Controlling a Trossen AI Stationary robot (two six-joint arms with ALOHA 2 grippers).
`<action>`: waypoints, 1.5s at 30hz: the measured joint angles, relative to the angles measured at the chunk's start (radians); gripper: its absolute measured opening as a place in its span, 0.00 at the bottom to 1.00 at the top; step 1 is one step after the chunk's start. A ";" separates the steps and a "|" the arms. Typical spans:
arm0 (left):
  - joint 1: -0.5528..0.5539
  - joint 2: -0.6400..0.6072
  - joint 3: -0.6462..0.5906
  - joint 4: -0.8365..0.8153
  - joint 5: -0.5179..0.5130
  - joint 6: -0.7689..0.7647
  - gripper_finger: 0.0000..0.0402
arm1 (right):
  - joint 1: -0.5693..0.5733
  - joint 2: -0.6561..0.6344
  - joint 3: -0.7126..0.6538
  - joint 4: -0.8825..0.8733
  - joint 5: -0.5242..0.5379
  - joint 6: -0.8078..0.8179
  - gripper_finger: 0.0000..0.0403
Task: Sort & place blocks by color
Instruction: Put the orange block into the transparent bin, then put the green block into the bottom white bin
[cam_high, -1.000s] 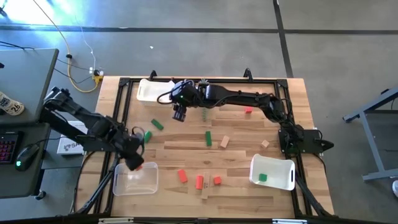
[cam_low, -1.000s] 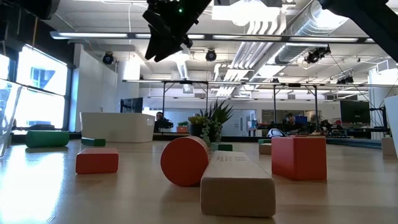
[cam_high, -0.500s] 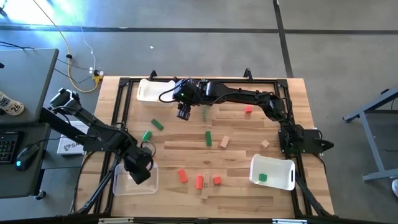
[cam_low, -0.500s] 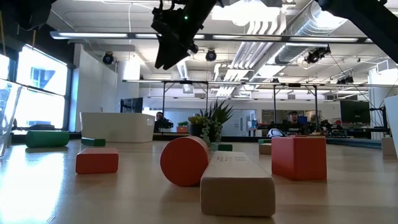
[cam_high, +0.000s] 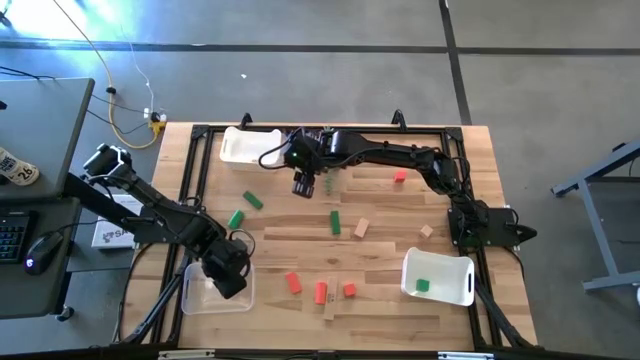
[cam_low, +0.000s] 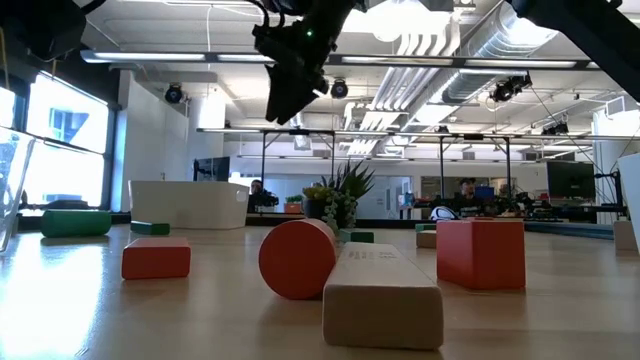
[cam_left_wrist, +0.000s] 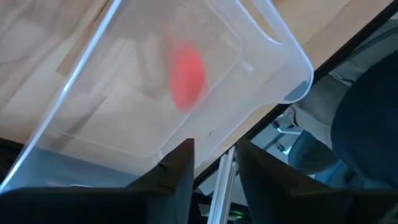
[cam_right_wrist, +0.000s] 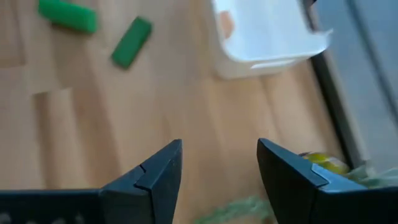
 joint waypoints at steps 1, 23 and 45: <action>0.000 0.000 0.000 0.000 0.000 0.000 0.31 | 0.000 0.000 0.000 -0.012 -0.026 0.012 0.48; 0.171 -0.137 0.061 -0.002 -0.320 0.253 0.41 | -0.004 0.000 0.000 -0.260 -0.098 0.035 0.48; 0.678 -0.307 0.061 0.115 -0.714 0.923 0.41 | -0.021 0.002 -0.002 -0.404 -0.184 0.568 0.48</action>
